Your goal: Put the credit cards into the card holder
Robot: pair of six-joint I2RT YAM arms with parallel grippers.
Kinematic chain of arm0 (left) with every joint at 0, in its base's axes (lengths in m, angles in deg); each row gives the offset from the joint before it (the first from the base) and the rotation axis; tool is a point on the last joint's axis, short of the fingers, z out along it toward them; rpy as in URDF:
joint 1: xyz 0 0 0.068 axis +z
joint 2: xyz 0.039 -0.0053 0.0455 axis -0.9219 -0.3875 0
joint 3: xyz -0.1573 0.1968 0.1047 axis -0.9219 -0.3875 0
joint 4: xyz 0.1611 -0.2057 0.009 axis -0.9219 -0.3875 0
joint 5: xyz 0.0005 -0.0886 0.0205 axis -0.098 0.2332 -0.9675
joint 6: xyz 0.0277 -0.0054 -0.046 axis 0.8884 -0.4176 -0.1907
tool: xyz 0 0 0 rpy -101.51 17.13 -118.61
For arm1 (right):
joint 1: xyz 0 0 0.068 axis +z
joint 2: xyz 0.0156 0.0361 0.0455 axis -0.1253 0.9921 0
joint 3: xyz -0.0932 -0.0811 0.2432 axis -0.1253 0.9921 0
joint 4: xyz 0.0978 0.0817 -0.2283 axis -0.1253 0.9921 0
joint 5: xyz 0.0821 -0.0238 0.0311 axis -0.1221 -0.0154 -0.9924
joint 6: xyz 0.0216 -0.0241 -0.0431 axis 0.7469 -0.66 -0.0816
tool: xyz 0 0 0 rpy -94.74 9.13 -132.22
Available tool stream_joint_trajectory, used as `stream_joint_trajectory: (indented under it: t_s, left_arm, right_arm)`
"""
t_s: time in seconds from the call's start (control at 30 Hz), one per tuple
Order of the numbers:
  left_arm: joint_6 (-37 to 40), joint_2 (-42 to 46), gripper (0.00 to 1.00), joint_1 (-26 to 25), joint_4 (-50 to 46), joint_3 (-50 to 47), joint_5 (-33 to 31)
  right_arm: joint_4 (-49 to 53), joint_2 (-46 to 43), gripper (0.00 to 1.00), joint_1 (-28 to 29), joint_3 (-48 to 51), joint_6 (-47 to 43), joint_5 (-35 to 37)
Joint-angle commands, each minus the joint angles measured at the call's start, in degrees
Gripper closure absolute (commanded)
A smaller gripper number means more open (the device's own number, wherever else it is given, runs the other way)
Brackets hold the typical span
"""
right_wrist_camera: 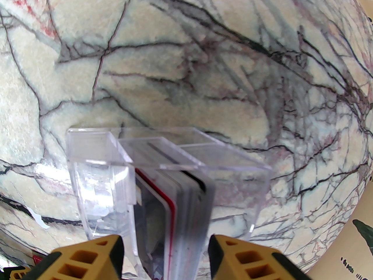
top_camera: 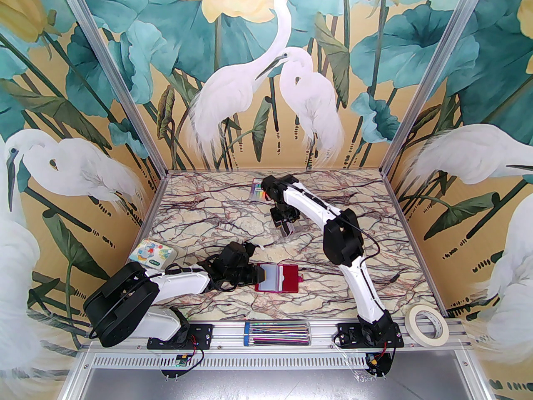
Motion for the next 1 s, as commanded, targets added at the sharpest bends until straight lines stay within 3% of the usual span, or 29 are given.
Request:
stream_joint_trajectory:
  t_s: [0.0, 0.97]
  left_arm:
    - [0.84, -0.01, 0.7, -0.4, -3.04, -1.43, -1.18]
    - [0.9, -0.37, 0.7, -0.43, -2.95, -1.07, -1.0]
  right_arm:
    - [-0.98, 0.43, 0.49, -0.48, 0.7, -0.68, -0.85]
    - [1.18, 0.52, 0.58, -0.8, 0.99, -0.58, 6.36]
